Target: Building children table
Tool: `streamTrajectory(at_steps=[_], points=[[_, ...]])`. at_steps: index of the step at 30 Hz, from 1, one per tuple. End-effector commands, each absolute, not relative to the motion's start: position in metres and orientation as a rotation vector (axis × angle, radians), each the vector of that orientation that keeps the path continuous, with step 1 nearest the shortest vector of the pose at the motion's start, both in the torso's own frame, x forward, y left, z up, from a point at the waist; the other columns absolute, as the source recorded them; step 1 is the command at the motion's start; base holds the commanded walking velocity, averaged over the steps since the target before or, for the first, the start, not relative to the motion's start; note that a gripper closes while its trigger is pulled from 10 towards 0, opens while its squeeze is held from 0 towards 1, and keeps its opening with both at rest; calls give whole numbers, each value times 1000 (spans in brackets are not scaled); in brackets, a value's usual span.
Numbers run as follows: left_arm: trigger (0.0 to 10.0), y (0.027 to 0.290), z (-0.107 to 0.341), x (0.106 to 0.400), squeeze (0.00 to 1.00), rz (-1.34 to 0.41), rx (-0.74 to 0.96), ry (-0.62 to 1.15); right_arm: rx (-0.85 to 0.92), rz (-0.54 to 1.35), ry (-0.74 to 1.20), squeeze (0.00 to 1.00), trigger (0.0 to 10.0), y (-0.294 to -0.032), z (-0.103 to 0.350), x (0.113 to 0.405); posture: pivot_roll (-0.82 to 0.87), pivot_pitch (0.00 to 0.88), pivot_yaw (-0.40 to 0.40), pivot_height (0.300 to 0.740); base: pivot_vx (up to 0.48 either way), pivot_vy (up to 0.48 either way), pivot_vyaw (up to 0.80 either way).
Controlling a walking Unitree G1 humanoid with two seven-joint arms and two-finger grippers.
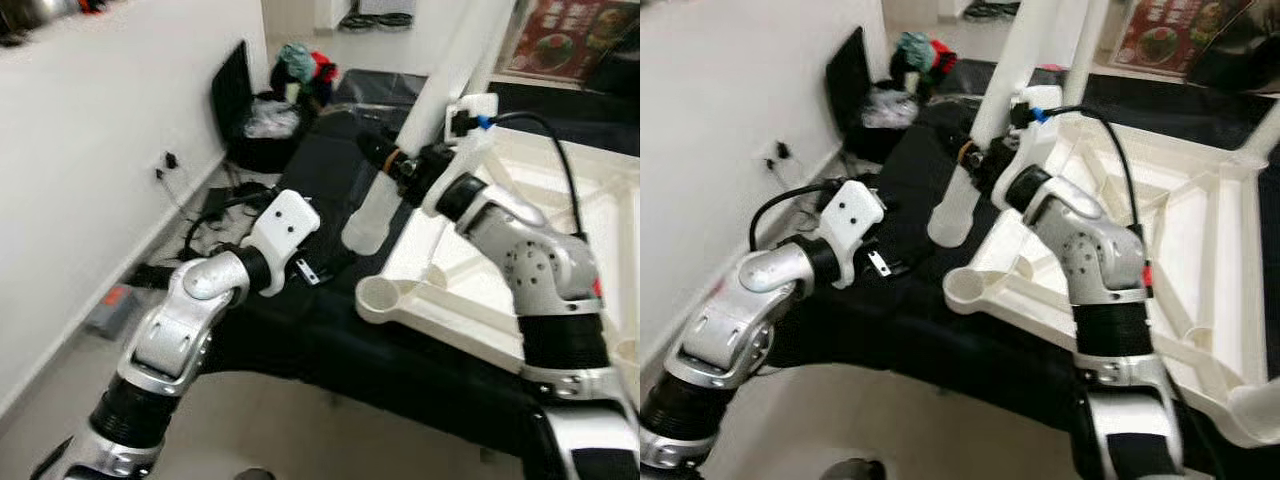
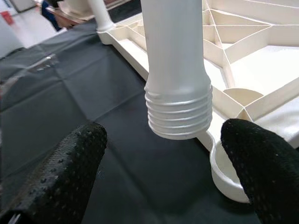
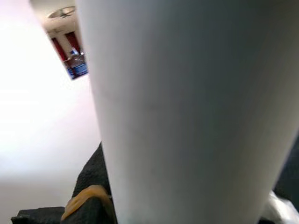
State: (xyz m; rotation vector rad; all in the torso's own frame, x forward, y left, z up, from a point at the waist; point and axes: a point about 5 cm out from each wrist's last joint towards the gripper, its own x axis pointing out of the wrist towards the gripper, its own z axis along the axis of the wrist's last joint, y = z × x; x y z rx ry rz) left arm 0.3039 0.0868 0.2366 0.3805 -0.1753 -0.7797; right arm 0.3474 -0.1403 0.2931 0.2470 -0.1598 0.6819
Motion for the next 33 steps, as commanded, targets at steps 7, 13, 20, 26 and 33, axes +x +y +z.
streamTrajectory(at_steps=[7, 13, 20, 26, 33], points=[[10000, 81, 237, 306, 0, -783, 396, -198, 299, 695, -236, 0, 10000, -142, 303, 341, 147, 182, -15, 740, 0, 0, 0], [10000, 83, 236, 309, 0, -774, 379, -193, 287, 751, -225, 0, 10000, -136, 303, 336, 145, 177, -20, 740, 0, 0, 0], [10000, 82, 237, 313, 0, -776, 345, -188, 298, 791, -230, 0, 10000, -131, 304, 332, 143, 173, -19, 740, 0, 0, 0], [10000, 76, 239, 317, 0, -788, 332, -202, 309, 853, -221, 0, 10000, -120, 301, 324, 142, 168, -17, 740, 0, 0, 0], [10000, 72, 239, 320, 0, -795, 327, -206, 309, 873, -209, 0, 10000, -115, 298, 322, 139, 166, -16, 740, 0, 0, 0]])
